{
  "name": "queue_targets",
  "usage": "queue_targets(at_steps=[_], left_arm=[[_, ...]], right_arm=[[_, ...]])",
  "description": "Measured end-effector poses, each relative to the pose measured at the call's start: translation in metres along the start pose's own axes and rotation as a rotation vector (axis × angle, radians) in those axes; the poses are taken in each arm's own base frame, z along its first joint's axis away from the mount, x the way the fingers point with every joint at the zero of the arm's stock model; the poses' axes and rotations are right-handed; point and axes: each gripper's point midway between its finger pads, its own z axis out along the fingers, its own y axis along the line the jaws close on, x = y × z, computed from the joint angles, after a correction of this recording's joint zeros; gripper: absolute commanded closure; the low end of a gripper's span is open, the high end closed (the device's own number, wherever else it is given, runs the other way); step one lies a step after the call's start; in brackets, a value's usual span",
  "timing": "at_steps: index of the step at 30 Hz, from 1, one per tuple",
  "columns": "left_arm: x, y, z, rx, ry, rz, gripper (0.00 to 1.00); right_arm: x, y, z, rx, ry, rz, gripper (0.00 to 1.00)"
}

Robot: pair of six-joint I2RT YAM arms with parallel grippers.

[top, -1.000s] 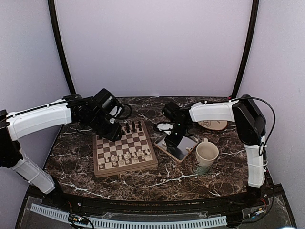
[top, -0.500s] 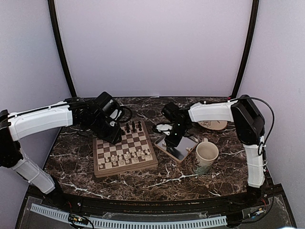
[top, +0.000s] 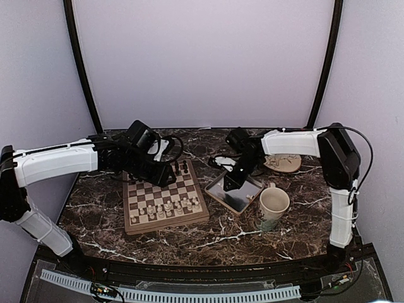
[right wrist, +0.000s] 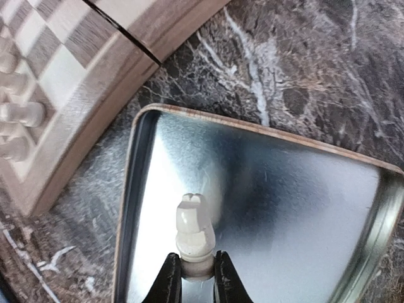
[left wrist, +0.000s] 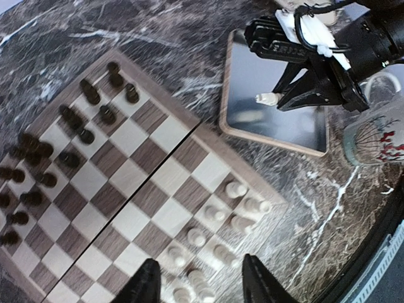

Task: Set up the chess pieces on the board
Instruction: Pick up the knight from the storage box, then pass from the right arm to the left

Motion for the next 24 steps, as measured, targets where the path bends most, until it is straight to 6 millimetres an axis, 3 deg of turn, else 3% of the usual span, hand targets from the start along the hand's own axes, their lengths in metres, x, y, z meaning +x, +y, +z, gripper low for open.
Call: queue_targets(at_steps=[6,9,17,24], left_arm=[[-0.037,-0.037,0.007,0.224,-0.143,-0.037,0.50],[-0.054,-0.055,0.017,0.330,-0.190,-0.074,0.50],[-0.071,-0.082,0.064,0.516,-0.207,-0.208,0.48],[-0.076,-0.096,0.089,0.616,-0.179,-0.296,0.49]], right_arm=[[-0.015,-0.006,-0.064,-0.134,-0.194,0.050,0.92],[-0.015,0.003,-0.082,-0.206,-0.253,0.040,0.91],[-0.012,0.037,-0.092,-0.387,-0.286,0.003,0.90],[-0.011,0.046,-0.096,-0.442,-0.293,0.000,0.89]])
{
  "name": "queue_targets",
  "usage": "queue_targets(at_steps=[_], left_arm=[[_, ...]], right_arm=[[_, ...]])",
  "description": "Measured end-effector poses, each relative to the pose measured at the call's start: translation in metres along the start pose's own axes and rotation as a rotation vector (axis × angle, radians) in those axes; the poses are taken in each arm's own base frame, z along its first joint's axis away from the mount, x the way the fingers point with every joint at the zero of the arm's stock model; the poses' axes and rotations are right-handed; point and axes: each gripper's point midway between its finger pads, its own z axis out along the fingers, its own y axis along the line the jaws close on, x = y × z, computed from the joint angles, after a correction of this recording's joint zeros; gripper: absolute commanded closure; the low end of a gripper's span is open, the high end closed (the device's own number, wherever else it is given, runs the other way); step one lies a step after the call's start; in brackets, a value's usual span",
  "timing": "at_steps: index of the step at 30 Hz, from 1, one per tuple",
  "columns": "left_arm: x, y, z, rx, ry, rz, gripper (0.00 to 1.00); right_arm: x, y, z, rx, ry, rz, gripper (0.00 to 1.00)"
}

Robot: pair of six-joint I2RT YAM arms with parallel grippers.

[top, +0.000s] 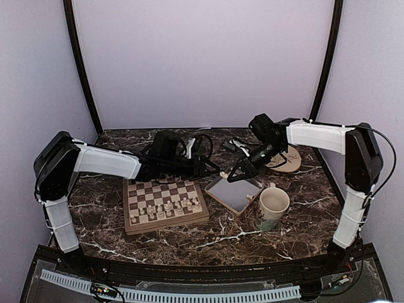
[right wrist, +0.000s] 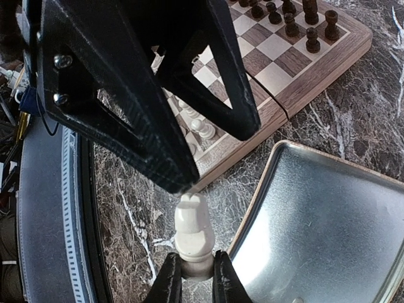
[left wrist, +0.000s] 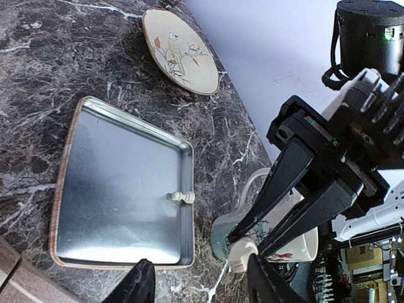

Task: Set up the chess pieces on the board
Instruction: Pass from the right arm to the left

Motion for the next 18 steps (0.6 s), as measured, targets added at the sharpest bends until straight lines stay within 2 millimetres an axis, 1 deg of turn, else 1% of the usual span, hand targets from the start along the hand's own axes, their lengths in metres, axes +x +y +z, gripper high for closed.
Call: queue_targets(at_steps=[5,8,12,18], left_arm=[[0.000,-0.012,0.010,0.055,0.016,-0.025,0.50],[0.001,-0.019,0.016,0.086,0.032,-0.037,0.55],[0.006,-0.021,0.023,0.103,0.057,-0.060,0.60],[0.012,-0.022,0.026,0.114,0.081,-0.080,0.72]], right_arm=[[0.001,0.002,0.000,-0.010,0.001,-0.001,0.88],[0.001,0.003,0.000,-0.014,0.003,0.001,0.88],[0.002,0.002,0.001,-0.016,0.006,0.005,0.88],[0.003,0.002,0.002,-0.017,0.008,0.008,0.88]])
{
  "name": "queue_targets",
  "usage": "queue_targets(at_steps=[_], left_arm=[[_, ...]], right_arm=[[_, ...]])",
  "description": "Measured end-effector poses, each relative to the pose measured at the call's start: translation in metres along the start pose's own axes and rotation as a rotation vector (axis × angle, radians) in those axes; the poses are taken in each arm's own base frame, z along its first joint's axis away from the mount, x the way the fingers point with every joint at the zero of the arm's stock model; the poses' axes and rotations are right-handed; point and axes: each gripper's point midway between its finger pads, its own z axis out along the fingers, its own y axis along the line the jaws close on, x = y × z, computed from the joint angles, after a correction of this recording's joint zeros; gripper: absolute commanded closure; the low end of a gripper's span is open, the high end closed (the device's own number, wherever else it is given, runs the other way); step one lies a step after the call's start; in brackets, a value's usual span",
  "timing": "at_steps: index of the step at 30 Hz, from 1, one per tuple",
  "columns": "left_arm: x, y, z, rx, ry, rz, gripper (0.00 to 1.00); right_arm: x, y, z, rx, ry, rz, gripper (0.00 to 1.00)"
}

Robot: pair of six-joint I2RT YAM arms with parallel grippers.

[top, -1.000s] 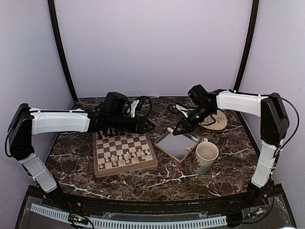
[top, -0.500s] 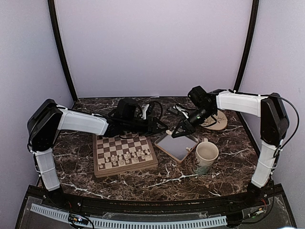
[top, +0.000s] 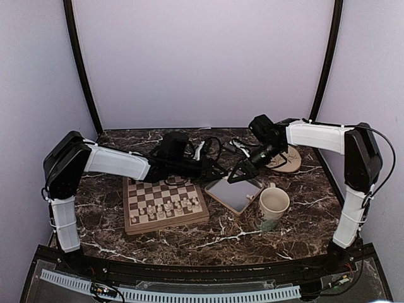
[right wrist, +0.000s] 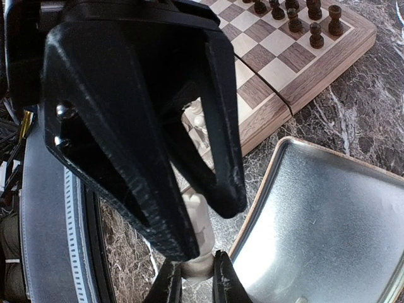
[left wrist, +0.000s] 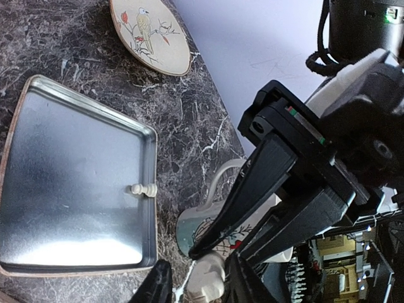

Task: Set up the chess pieces on the board
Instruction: Pass from the right arm to the left

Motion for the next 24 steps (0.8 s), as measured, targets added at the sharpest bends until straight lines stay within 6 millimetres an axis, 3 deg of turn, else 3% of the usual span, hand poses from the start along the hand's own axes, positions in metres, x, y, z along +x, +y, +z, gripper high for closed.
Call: queue_targets(at_steps=[9,20,24], left_arm=[[0.003,-0.002,0.001,0.019,0.018,-0.020,0.87],[0.002,0.004,0.001,-0.040,0.033,0.041,0.92],[0.002,0.014,-0.015,-0.168,0.040,0.116,0.92]], right_arm=[[0.001,-0.001,0.000,0.002,0.005,0.001,0.85],[0.006,-0.007,0.000,0.040,0.029,-0.005,0.64],[0.009,-0.012,-0.001,0.074,0.046,-0.014,0.57]])
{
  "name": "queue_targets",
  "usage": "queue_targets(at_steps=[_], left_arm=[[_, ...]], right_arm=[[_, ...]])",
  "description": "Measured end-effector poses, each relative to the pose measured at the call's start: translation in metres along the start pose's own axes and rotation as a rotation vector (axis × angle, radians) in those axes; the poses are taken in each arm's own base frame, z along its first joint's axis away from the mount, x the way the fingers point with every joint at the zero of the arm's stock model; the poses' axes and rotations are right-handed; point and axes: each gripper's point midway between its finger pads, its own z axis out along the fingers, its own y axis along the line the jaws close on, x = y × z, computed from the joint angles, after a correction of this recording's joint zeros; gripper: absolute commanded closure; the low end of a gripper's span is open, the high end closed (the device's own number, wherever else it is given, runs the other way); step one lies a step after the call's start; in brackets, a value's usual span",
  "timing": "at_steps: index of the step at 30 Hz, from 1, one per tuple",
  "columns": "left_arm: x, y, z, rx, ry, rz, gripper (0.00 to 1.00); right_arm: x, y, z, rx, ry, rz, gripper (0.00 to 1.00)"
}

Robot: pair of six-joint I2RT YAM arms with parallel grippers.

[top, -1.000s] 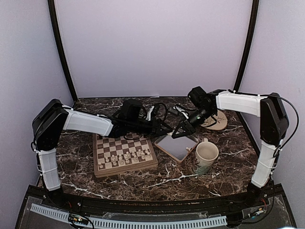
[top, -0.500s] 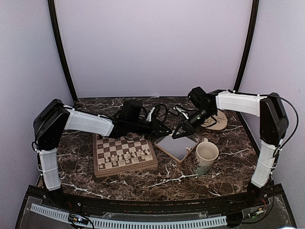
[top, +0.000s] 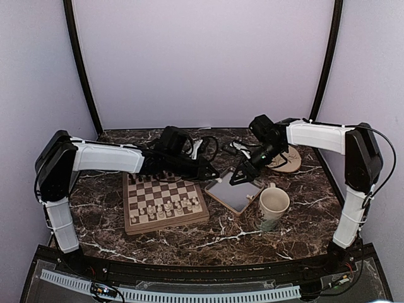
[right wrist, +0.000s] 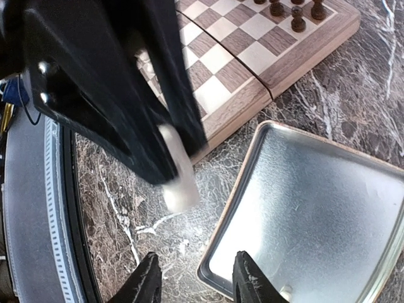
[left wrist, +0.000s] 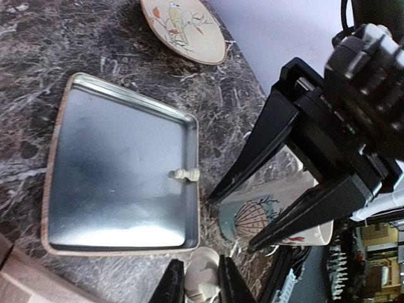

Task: Set up the chess pieces on the board
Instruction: Pass from the right arm to the left, then place the knight at b1.

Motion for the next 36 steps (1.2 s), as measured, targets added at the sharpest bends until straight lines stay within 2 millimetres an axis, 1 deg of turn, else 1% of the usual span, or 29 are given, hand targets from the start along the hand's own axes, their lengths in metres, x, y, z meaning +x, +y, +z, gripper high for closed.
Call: queue_targets(at_steps=[1,2,3,5,9,12,15,17,21,26,30,33,36], left_arm=[[0.000,0.001,-0.004,-0.022,0.000,0.014,0.92],[0.000,0.002,-0.012,-0.056,-0.001,0.037,0.93],[-0.001,0.002,-0.020,-0.088,-0.003,0.058,0.93],[-0.004,0.000,-0.037,-0.140,-0.015,0.100,0.93],[-0.007,-0.005,-0.088,-0.266,-0.056,0.192,0.93],[-0.002,0.001,-0.129,-0.391,-0.079,0.244,0.93],[0.014,0.015,-0.160,-0.512,-0.056,0.256,0.93],[0.029,0.027,-0.175,-0.578,-0.024,0.244,0.93],[0.064,0.046,-0.198,-0.660,0.058,0.202,0.92],[0.102,0.058,-0.221,-0.700,0.129,0.151,0.92],[0.120,0.060,-0.225,-0.705,0.154,0.135,0.92],[0.137,0.068,-0.223,-0.728,0.191,0.114,0.92],[0.146,0.076,-0.221,-0.763,0.206,0.088,0.92]], right_arm=[[0.000,0.000,-0.001,0.005,0.002,-0.004,0.46],[0.000,0.000,-0.002,0.009,0.003,-0.006,0.06],[0.000,0.000,-0.003,0.012,0.005,-0.008,0.01],[0.000,0.001,-0.005,0.020,0.006,-0.017,0.00],[0.000,-0.001,-0.007,0.038,0.007,-0.033,0.00],[0.000,-0.002,-0.008,0.045,0.010,-0.032,0.00],[0.001,-0.003,-0.008,0.050,0.011,-0.031,0.00],[0.001,-0.004,-0.008,0.055,0.013,-0.031,0.00],[0.002,-0.008,-0.009,0.075,0.020,-0.032,0.00],[0.004,-0.012,-0.009,0.097,0.030,-0.032,0.00],[0.004,-0.013,-0.009,0.104,0.033,-0.032,0.00],[0.005,-0.014,-0.009,0.110,0.036,-0.032,0.00],[0.005,-0.015,-0.009,0.111,0.037,-0.032,0.00]])
